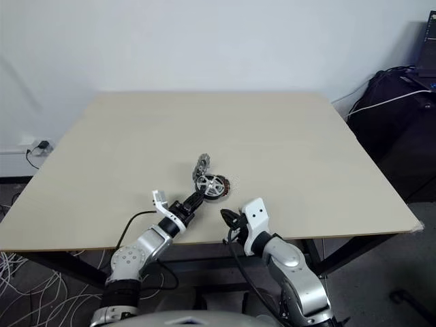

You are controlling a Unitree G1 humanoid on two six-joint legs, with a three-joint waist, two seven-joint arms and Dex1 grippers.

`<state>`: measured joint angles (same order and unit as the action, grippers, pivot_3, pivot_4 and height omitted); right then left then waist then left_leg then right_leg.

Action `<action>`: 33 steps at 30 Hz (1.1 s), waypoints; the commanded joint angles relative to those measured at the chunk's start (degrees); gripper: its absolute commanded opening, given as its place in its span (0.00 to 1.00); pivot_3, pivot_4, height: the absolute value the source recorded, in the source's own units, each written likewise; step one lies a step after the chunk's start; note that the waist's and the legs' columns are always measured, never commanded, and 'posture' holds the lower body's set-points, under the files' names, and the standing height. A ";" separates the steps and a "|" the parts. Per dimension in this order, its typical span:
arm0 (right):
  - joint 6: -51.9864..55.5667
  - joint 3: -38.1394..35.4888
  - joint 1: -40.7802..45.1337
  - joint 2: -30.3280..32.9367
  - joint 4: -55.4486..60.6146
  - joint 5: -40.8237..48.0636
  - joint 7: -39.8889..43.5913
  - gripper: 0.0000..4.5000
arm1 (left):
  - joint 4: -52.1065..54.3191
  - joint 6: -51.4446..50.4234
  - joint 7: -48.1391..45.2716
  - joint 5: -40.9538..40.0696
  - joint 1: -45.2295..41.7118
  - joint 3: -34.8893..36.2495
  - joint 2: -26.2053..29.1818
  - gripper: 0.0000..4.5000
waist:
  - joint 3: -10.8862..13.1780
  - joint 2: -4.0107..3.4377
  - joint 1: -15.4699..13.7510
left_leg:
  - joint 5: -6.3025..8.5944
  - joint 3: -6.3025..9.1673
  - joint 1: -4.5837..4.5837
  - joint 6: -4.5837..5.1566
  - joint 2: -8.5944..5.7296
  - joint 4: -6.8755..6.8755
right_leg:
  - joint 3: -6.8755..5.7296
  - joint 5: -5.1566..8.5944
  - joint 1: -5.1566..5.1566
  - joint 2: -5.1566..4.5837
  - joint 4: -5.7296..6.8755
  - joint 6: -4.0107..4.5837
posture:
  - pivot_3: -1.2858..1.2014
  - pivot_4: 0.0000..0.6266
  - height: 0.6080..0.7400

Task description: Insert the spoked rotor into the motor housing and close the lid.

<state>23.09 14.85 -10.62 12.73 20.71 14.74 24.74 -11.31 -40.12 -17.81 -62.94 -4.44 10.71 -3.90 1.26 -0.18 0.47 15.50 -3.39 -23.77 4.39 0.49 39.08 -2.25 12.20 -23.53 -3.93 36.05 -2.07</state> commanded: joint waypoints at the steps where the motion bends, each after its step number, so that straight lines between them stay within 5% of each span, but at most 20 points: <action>1: -1.10 -0.26 0.56 -0.35 1.04 0.11 -0.02 0.00 | 0.13 1.00 -0.21 -0.57 -3.06 -0.18 -5.71 0.08 | 0.00 0.00 0.00 | 0.00 0.00 0.00 0.00 0.00 0.00 | 0.00 0.00 0.00 0.01 0.00 0.00 | 0.52 0.00 1.00; 33: -0.80 0.32 0.58 -0.64 1.79 -0.01 -0.95 0.00 | -8.81 5.03 0.72 2.93 -9.16 -1.31 -7.62 0.08 | -0.03 0.02 0.01 | -0.07 -0.02 0.03 0.12 0.00 0.09 | 0.03 -0.06 0.08 0.27 0.01 -0.08 | 0.52 0.00 1.00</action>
<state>23.10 15.36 -10.64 12.46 20.76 14.54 23.77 -20.35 -35.63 -16.31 -60.23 -12.23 10.13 -4.36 1.23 -0.16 0.48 15.43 -3.41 -23.73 4.51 0.49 39.17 -2.22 12.15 -23.45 -3.66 36.06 -2.15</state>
